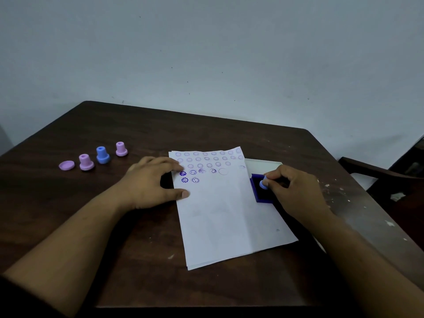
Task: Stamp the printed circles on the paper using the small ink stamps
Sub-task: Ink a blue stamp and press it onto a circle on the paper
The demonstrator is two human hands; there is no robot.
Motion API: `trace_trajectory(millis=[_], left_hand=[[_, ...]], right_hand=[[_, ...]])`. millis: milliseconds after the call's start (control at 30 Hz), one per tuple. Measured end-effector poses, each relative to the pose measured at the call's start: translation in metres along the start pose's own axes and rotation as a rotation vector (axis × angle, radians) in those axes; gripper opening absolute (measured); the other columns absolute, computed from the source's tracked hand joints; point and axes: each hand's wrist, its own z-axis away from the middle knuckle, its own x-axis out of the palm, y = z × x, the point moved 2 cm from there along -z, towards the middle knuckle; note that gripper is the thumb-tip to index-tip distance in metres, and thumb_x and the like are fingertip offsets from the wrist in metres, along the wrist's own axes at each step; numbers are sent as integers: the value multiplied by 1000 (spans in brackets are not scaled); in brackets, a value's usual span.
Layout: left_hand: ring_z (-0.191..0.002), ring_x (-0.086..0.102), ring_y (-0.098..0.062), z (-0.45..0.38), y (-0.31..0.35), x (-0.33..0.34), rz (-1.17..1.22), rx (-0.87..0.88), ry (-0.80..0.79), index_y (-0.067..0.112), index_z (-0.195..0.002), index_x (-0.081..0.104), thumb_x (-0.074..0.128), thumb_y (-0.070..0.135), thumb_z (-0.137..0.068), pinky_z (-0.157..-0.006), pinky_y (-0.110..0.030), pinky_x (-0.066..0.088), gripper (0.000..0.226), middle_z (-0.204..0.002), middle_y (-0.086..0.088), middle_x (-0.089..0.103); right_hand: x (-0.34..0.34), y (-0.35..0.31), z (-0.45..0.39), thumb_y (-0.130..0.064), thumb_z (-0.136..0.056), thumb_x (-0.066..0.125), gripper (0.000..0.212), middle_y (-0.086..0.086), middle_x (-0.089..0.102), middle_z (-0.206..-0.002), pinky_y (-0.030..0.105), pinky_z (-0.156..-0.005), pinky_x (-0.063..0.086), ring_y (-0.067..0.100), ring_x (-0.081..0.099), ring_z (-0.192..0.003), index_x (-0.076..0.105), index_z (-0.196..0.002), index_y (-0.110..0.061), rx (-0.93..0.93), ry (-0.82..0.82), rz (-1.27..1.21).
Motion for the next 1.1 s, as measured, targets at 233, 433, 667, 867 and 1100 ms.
trace_trajectory(millis=[233, 433, 667, 867, 1100], left_hand=[[-146, 27, -12, 1, 0, 0, 13, -6, 0, 50, -143, 52, 63, 84, -71, -119, -41, 26, 80, -151, 31, 42], [-145, 27, -11, 0, -2, 1, 21, 0, 2, 51, -142, 52, 51, 93, -61, -117, -39, 26, 91, -150, 32, 42], [-146, 26, -12, 2, 1, -1, 9, -4, -7, 49, -144, 51, 58, 87, -69, -119, -41, 25, 84, -153, 30, 41], [-146, 27, -12, 3, 3, -2, -10, -6, 7, 46, -145, 51, 65, 79, -76, -119, -41, 26, 78, -154, 28, 41], [-146, 27, -11, 2, 2, -2, -1, -10, 13, 46, -145, 51, 65, 78, -74, -119, -41, 25, 79, -154, 28, 42]], right_hand=[[1, -1, 2, -22, -90, 79, 3, -16, 74, -90, 0, -69, 46, -10, 63, -94, 76, -89, -23, 10, -2, -3], [-11, -11, -11, -21, -85, 81, 9, -26, 72, -88, 3, -67, 45, -11, 65, -89, 76, -85, -29, 49, 49, -66], [31, -69, -39, -17, -84, 80, 10, -28, 75, -83, 5, -64, 46, -12, 69, -80, 77, -82, -27, 39, -60, -278], [78, -93, -43, -14, -87, 79, 6, -23, 73, -87, 3, -70, 47, -9, 67, -85, 78, -88, -20, -18, -157, -247], [90, -87, -36, -15, -89, 79, 5, -22, 74, -90, 12, -81, 54, -7, 68, -89, 78, -90, -20, -40, -172, -200]])
